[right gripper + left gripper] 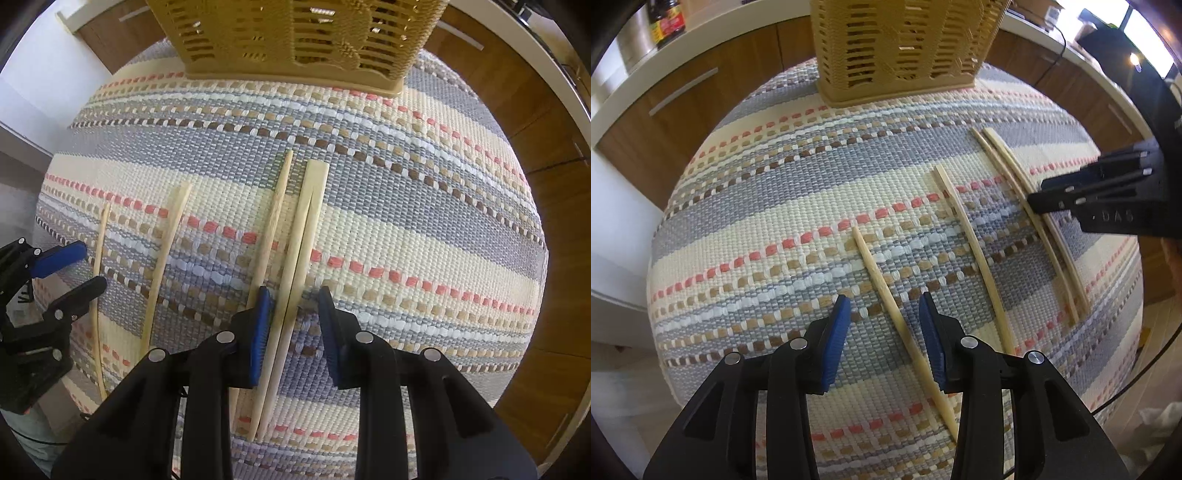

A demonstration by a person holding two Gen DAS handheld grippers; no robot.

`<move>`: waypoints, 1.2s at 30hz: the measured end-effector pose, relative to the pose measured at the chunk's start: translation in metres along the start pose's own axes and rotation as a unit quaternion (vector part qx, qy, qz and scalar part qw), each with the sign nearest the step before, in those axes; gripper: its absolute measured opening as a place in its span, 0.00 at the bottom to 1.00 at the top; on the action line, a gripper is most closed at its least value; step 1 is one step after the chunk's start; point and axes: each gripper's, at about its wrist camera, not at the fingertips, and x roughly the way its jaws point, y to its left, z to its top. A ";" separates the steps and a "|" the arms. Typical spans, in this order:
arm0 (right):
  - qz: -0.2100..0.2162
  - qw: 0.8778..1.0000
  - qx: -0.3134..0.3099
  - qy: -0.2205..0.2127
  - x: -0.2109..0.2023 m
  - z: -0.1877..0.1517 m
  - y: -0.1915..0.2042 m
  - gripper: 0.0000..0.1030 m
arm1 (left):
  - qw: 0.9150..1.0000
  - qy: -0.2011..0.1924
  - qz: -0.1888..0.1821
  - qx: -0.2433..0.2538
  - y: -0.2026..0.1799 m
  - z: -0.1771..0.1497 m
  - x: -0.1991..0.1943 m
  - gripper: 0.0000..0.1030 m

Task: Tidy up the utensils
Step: 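Grasp a pair of chopsticks with the right tool while the left tool grasps a single chopstick, then lift both tools with their chopsticks and carry them over the basket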

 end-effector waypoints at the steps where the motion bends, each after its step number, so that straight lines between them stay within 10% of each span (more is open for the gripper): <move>1: 0.000 1.000 -0.004 0.005 0.001 0.003 0.001 0.23 | 1.000 0.005 0.003 0.004 -0.001 0.002 0.001 0.35; 18: 0.023 0.999 -0.032 -0.011 -0.011 -0.028 -0.003 0.10 | 0.999 0.007 0.036 0.022 -0.041 0.012 0.003 0.04; 28: 0.059 0.989 -0.027 -0.130 -0.103 -0.056 -0.036 0.10 | 0.990 -0.141 0.009 0.010 -0.046 0.035 -0.093 0.04; 36: 0.075 0.946 -0.039 -0.314 -0.217 -0.053 -0.052 0.10 | 0.953 -0.302 -0.002 0.004 -0.048 0.076 -0.199 0.04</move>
